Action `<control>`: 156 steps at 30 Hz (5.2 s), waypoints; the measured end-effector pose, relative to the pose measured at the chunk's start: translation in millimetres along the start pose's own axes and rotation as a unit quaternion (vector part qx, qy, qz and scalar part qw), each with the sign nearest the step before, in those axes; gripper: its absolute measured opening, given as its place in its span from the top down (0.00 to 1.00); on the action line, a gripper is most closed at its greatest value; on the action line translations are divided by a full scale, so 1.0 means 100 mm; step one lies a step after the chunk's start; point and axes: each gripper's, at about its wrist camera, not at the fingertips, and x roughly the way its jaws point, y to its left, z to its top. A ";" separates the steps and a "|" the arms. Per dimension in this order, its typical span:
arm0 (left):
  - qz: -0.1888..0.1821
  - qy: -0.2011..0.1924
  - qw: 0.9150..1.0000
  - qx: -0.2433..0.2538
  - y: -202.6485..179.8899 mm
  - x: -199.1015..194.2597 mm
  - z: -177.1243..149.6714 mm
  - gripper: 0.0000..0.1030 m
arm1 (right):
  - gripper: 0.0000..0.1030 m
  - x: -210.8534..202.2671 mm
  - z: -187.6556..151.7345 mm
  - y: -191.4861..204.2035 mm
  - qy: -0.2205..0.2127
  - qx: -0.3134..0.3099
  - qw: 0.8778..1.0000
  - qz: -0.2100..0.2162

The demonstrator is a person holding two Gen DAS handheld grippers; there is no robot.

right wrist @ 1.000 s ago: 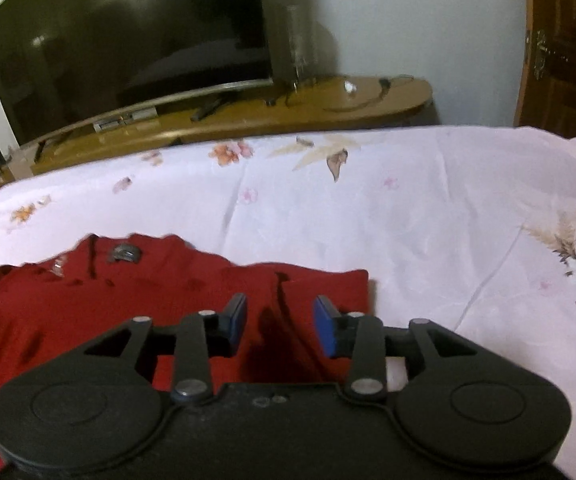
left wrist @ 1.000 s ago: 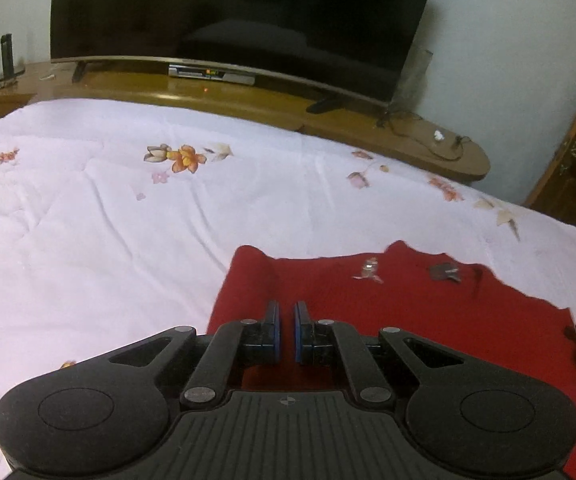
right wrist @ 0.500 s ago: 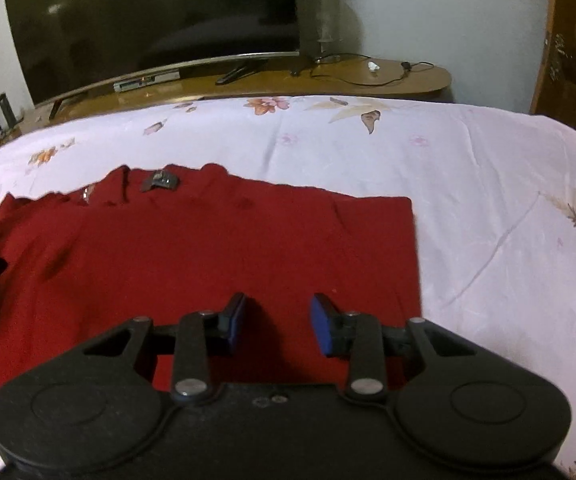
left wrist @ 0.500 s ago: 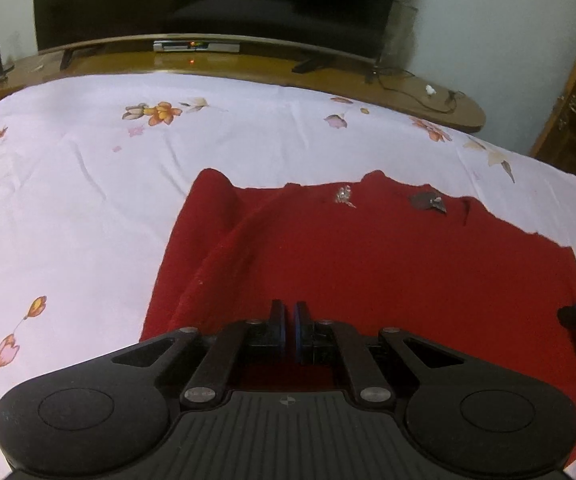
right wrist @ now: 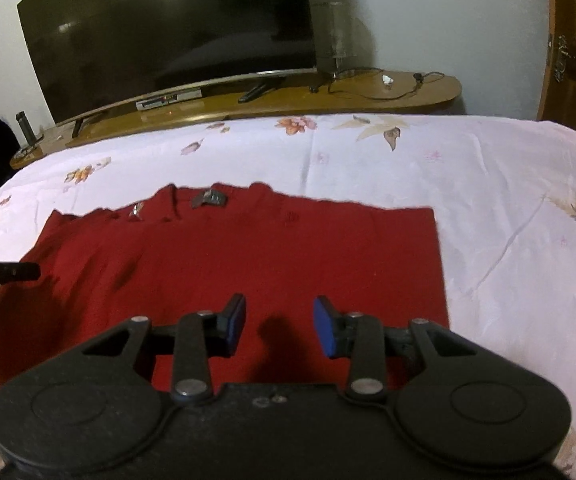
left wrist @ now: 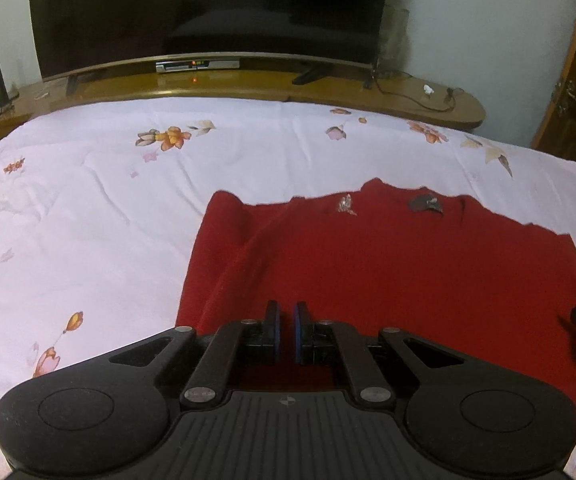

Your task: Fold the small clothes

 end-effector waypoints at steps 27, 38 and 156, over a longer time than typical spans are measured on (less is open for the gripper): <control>0.015 0.004 1.000 0.023 0.13 -0.21 -0.17 0.96 | 0.62 -0.27 -0.15 0.28 -0.006 -0.003 1.000 0.021; 0.016 0.013 1.000 -0.005 0.34 -0.18 -0.15 0.96 | 0.62 -0.28 -0.05 0.55 -0.015 -0.016 0.999 0.044; -0.246 0.002 0.969 -0.019 -1.07 0.05 -0.06 0.43 | 0.82 -0.30 0.08 -0.95 -0.028 0.174 0.977 0.123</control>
